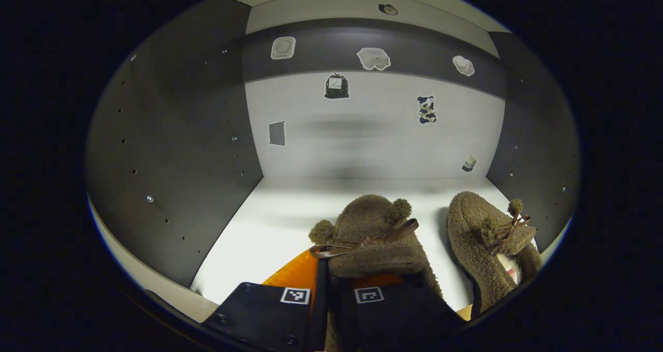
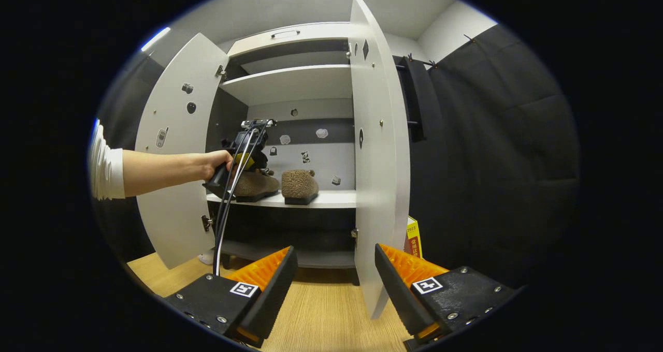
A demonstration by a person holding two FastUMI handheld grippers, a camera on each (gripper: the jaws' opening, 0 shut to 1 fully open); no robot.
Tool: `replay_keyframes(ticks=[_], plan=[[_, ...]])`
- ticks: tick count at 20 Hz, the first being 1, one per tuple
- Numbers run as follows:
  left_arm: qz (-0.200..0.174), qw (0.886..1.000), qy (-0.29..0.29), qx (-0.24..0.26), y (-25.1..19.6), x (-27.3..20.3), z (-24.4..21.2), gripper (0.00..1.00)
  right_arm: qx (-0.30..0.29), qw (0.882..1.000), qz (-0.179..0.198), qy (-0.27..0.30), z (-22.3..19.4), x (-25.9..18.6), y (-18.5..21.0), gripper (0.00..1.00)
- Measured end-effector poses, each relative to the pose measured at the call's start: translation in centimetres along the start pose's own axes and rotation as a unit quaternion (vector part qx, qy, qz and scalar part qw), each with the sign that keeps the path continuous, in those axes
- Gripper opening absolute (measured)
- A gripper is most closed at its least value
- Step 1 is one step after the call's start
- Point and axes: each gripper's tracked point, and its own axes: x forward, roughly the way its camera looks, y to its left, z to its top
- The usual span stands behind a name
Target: Grab one shoe with the right hand and put it into the shoe cabinet, grab the other shoe with the left hand and put it into the shoe cabinet; then close the right door with the right hand and the left door with the left hand.
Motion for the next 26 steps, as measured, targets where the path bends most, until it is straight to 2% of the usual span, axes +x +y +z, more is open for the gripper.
replay_keyframes(ticks=[2, 4, 5, 7, 9, 10, 11, 12, 15, 20, 24, 26], plan=[[0.003, 1.0, -0.004, -0.001, 0.2, 0.0, 0.2, 0.25, 0.005, 1.0, 0.004, 0.002, -0.1, 0.2, 0.1, 0.92], [0.006, 1.0, -0.004, 0.001, 0.5, 0.0, 0.2, 0.37, 0.004, 1.0, 0.004, -0.002, 0.0, 0.2, -0.1, 0.92], [0.004, 1.0, -0.004, 0.001, 0.5, 0.0, 0.2, 0.47, 0.001, 1.0, 0.003, -0.002, 0.0, 0.1, -0.2, 0.92], [0.002, 1.0, -0.002, 0.002, 0.6, 0.0, 0.1, 0.52, -0.002, 1.0, 0.001, 0.0, -0.2, 0.2, -0.4, 0.92], [0.005, 1.0, -0.002, 0.004, 1.0, -0.2, 0.1, 0.64, 0.002, 1.0, 0.001, 0.001, -0.2, 0.2, -0.5, 0.92], [0.003, 1.0, -0.001, 0.002, 1.0, -0.2, 0.1, 0.66, 0.002, 1.0, 0.001, 0.001, -0.2, 0.2, -0.5, 0.92], [0.003, 1.0, 0.0, 0.002, 1.2, -0.3, 0.0, 0.74, 0.001, 1.0, 0.001, -0.001, -0.2, 0.2, -0.6, 0.92], [0.009, 1.0, 0.0, 0.001, 1.6, -0.4, 0.0, 0.76, -0.001, 1.0, 0.001, 0.0, -0.1, 0.2, -0.6, 0.92], [0.02, 1.0, 0.002, -0.01, 2.0, -1.3, -0.2, 0.95, 0.002, 1.0, 0.003, 0.0, -0.2, 0.4, -0.5, 0.92], [0.001, 1.0, -0.02, 0.0, 1.4, -3.8, 0.6, 0.96, 0.004, 1.0, 0.005, 0.0, -0.1, 0.1, -0.2, 0.92], [-0.031, 0.998, -0.061, 0.011, 0.0, -7.4, 1.5, 0.96, 0.006, 1.0, 0.007, -0.001, 0.0, -0.2, 0.2, 0.92], [-0.038, 0.994, -0.101, 0.016, -0.3, -9.7, 2.5, 0.97, 0.007, 1.0, 0.009, -0.003, 0.2, -0.2, 0.3, 0.92]])
